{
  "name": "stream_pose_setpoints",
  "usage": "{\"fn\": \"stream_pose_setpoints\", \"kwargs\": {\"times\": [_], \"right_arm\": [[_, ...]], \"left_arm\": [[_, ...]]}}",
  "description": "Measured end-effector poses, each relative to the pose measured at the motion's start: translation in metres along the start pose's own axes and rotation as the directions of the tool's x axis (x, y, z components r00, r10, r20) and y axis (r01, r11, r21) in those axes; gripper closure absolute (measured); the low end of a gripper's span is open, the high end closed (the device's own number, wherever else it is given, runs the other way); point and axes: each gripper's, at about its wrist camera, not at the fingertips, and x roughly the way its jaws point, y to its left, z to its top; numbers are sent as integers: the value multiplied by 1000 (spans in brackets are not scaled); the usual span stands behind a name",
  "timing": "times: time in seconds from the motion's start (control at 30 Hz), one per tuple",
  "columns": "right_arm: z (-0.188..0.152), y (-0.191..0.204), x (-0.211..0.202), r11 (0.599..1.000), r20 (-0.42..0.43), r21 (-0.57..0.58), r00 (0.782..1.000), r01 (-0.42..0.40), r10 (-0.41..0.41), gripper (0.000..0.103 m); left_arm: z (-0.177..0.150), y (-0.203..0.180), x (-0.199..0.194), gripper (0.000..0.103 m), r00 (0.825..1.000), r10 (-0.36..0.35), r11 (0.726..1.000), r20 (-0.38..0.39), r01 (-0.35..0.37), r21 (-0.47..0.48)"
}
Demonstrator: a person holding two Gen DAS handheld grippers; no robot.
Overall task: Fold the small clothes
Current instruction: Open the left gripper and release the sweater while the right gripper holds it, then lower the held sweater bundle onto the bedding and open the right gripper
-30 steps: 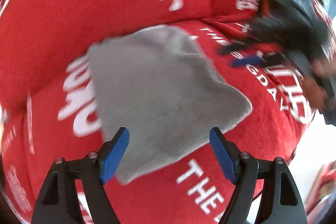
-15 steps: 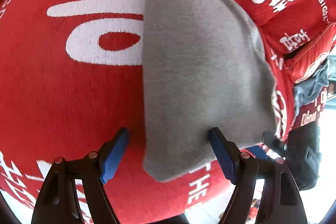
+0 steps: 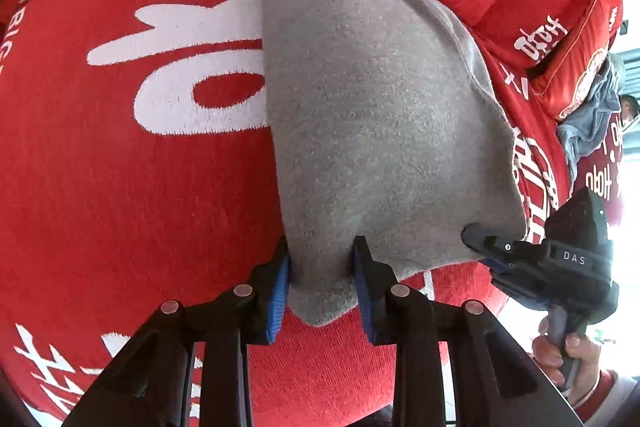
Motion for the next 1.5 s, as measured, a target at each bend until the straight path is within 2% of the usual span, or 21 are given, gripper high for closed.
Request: {"fn": "stream_pose_setpoints", "kwargs": {"times": [0.03,0.07,0.1,0.13,0.17,0.2,0.33,0.43,0.47,0.5,0.53,0.57,0.7,0.73,0.77,0.87,1.0,1.1,1.3,1.4,1.5], "right_arm": [[0,3,-3,1000,-4,-21,1000,18,-19,94],[-1,6,-5,999,-13,-40,999,36,-36,88],[-2,9,-7,998,-21,-49,998,51,-52,86],[-3,13,-9,995,-34,-61,996,79,-81,78],[-5,16,-13,992,-39,-76,994,104,-107,73],[-7,20,-17,988,-45,-97,991,122,-127,72],[-16,41,-36,970,-29,-187,986,156,-164,72],[-19,72,-50,929,49,-298,976,218,-213,72],[-17,79,-51,918,70,-321,972,235,-224,72],[-15,87,-53,900,98,-349,965,261,-242,72],[-9,95,-51,883,118,-376,960,280,-254,72],[-2,99,-48,873,123,-395,958,288,-261,69],[32,98,-21,851,96,-403,941,335,-325,70],[36,97,-20,860,99,-388,943,331,-319,88],[41,92,-23,873,103,-370,948,317,-301,92],[44,75,-28,892,124,-312,945,325,-301,92],[47,49,-19,919,83,-247,951,308,-297,94],[44,44,-20,927,91,-242,958,287,-273,95],[30,44,-29,919,68,-251,953,303,-295,95],[21,47,-36,906,64,-269,944,327,-322,91],[11,52,-43,886,75,-289,931,364,-358,82]], "left_arm": [[-2,2,-3,71,1000,7,1000,9,-7,-3],[-2,0,-5,71,1000,15,1000,13,-15,-2],[-2,-1,-6,67,999,31,1000,16,-32,2],[-2,-3,-8,60,998,54,999,21,-54,4],[-3,-4,-11,43,995,95,995,30,-95,6],[-4,-5,-15,37,989,139,990,45,-139,8],[-3,-1,-18,37,988,153,988,2,-153,-17],[-4,0,-25,36,982,187,982,19,-187,-16],[-4,0,-28,33,979,203,979,30,-203,-13],[-3,-2,-30,16,973,227,974,42,-227,-9],[-2,-3,-32,8,968,245,970,54,-245,-7],[-2,-4,-36,6,962,263,965,72,-263,-6],[3,-6,-40,5,944,316,948,92,-317,-4],[5,-7,-39,5,940,331,943,89,-331,-8],[6,-6,-40,5,934,345,938,90,-345,-14],[6,-1,-40,5,928,363,932,86,-360,-45],[4,4,-34,6,922,384,923,52,-381,-55],[5,5,-33,6,923,383,923,45,-382,-41],[0,-1,-33,6,941,338,941,15,-338,7],[-2,-3,-34,6,949,315,949,5,-315,18],[-4,-4,-37,5,951,308,951,-1,-308,18]]}}
